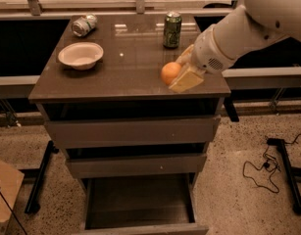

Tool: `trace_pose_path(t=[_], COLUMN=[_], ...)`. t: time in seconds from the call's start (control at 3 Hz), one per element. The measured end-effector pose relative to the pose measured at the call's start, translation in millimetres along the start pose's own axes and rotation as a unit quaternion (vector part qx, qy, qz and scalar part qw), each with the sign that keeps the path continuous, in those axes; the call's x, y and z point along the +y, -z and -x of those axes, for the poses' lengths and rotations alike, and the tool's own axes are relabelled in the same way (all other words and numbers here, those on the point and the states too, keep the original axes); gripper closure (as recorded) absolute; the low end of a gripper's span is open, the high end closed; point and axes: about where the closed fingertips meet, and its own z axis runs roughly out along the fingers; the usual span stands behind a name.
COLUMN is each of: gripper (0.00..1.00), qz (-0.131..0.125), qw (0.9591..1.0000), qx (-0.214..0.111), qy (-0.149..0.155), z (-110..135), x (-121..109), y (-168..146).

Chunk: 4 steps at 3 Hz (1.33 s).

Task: Place orange into bottom drawer

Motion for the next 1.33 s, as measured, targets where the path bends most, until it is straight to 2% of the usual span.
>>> trace_pose_path(t=[0.33,0.67,1.0,1.33], gripper=[1.0,1.0,1.0,1.0], qz=[0.023,0.054,0.078,0.094], qw=[0.9985,0.9905,0.9759,0.9558], qx=[-0.016,-0.039,-0.073,-0.113], qy=[-0.048,-0.12,-0.19,-0.255], z=[-8.9,-35.2,-72.3,-110.9], x=[52.6,101.6,137.7,159.0], y=[-16.6,-44.5,-78.5,-118.1])
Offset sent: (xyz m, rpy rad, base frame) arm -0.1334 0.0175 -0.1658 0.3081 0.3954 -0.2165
